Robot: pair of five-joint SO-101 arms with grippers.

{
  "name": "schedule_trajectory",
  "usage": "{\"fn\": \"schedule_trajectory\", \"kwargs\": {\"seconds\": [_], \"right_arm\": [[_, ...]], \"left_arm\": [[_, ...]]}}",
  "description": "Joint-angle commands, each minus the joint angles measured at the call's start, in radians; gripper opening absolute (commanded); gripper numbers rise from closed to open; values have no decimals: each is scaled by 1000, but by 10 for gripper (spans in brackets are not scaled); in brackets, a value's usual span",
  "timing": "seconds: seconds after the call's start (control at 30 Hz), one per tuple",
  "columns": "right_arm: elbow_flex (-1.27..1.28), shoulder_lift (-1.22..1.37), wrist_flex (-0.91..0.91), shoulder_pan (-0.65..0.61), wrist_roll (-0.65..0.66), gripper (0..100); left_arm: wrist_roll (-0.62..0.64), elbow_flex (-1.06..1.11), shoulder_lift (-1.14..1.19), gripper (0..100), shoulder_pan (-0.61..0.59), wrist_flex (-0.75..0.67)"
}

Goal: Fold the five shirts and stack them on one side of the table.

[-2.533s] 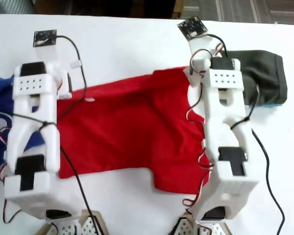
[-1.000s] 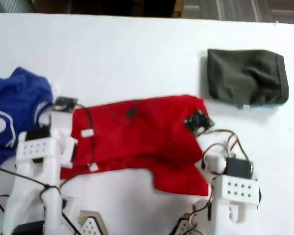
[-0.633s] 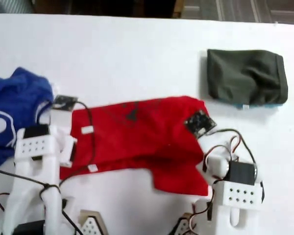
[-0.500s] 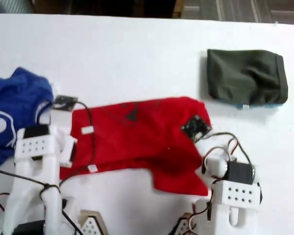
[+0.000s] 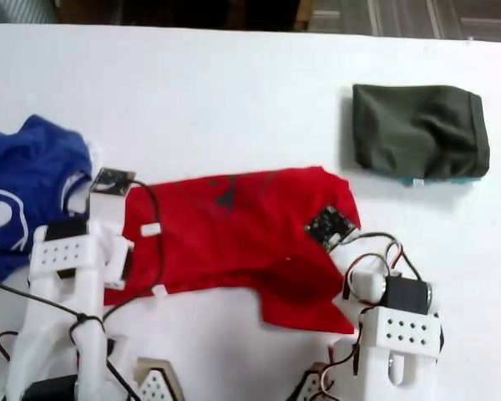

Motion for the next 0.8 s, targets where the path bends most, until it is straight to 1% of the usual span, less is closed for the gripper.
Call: {"fn": "schedule_trajectory", "kwargs": {"seconds": [0.0,0.07,0.13,0.23,0.37,0.43,0.47,0.5,0.53,0.57,0.6,0.63,0.67,0.7,0.73,0.77], "right_arm": [[-3,-25,5,5,0,118],[-3,-27,5,4,6,186],[-9,-27,5,4,6,230],[-12,-27,2,4,6,236],[-64,-27,-5,4,-3,237],[-121,-19,-36,5,-40,235],[-147,-16,-54,5,-91,222],[-175,-16,-73,4,-146,187],[-199,-16,-87,2,-192,131],[-219,-16,-105,-10,-232,55],[-233,-15,-122,-28,-261,1],[-245,-8,-128,-53,-273,28],[-258,7,-133,-81,-275,43],[-273,30,-140,-114,-278,26],[-292,61,-157,-143,-281,14],[-313,101,-176,-165,-295,20]], "left_arm": [[0,-4,-23,118,-11,-11],[-2,-4,-29,170,-11,-11],[0,-10,-29,190,-11,-9],[0,-53,-29,183,-11,12],[-3,-165,-29,185,-11,72],[-3,-236,-29,185,-11,95],[-3,-271,-29,183,-11,106],[-3,-308,-26,168,-11,117],[2,-338,-21,121,-11,123],[5,-364,-21,45,-11,118],[18,-390,-21,7,-11,117],[34,-410,-20,44,-5,117],[41,-430,-20,33,-2,117],[44,-444,-18,20,9,104],[44,-449,-15,29,20,84],[44,-453,-2,27,29,64]]}}
